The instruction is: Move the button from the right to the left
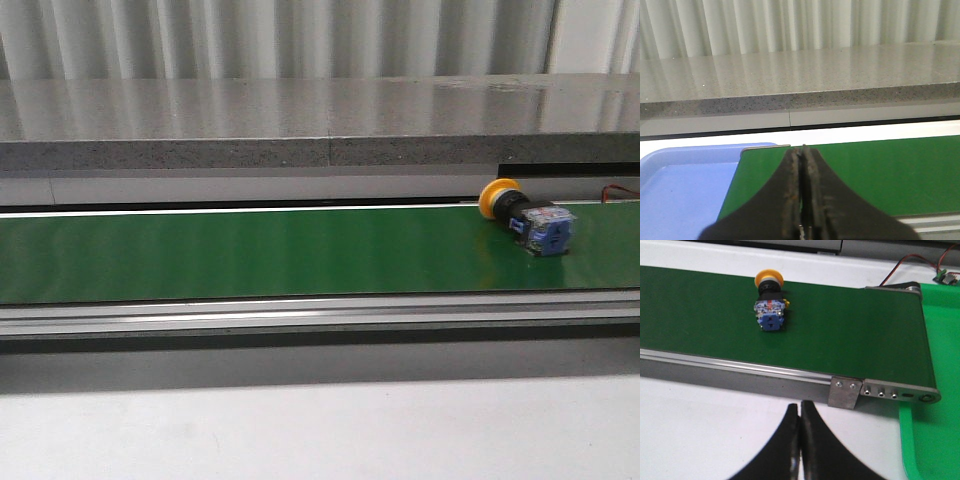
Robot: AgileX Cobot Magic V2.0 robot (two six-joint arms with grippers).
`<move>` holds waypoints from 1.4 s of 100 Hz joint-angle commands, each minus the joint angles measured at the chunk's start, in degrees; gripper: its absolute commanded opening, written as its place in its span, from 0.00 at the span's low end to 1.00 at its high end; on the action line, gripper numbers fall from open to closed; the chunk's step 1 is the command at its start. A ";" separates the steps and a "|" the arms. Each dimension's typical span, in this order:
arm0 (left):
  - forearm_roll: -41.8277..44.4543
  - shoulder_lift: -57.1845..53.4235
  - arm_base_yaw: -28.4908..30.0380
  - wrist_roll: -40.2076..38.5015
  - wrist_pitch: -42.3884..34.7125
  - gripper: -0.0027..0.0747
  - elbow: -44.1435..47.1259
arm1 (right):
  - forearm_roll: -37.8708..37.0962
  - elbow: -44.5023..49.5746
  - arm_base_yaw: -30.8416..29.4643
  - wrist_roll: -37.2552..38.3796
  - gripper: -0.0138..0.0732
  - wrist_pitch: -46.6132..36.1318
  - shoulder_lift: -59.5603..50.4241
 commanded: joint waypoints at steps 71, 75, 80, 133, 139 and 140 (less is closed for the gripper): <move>-0.45 -1.84 -0.45 -0.42 -6.07 0.01 1.50 | -0.70 1.82 0.02 -0.51 0.08 -10.40 -6.16; -0.37 -1.61 -0.45 -0.42 -6.07 0.01 0.98 | -0.70 1.82 0.02 -0.51 0.08 -10.40 -6.16; -0.37 -0.96 -0.45 -0.42 -5.75 0.01 0.12 | -0.70 1.82 0.02 -0.51 0.08 -10.40 -6.16; -0.37 24.20 -0.45 -0.07 21.77 0.01 -22.56 | -0.70 1.82 0.02 -0.51 0.08 -10.40 -6.16; -0.37 27.45 -0.45 -0.07 23.37 0.02 -24.22 | -0.70 1.82 0.02 -0.51 0.08 -10.40 -6.16; -0.37 27.79 -0.45 -0.07 23.76 0.03 -24.59 | -0.70 1.82 0.02 -0.51 0.08 -10.40 -6.16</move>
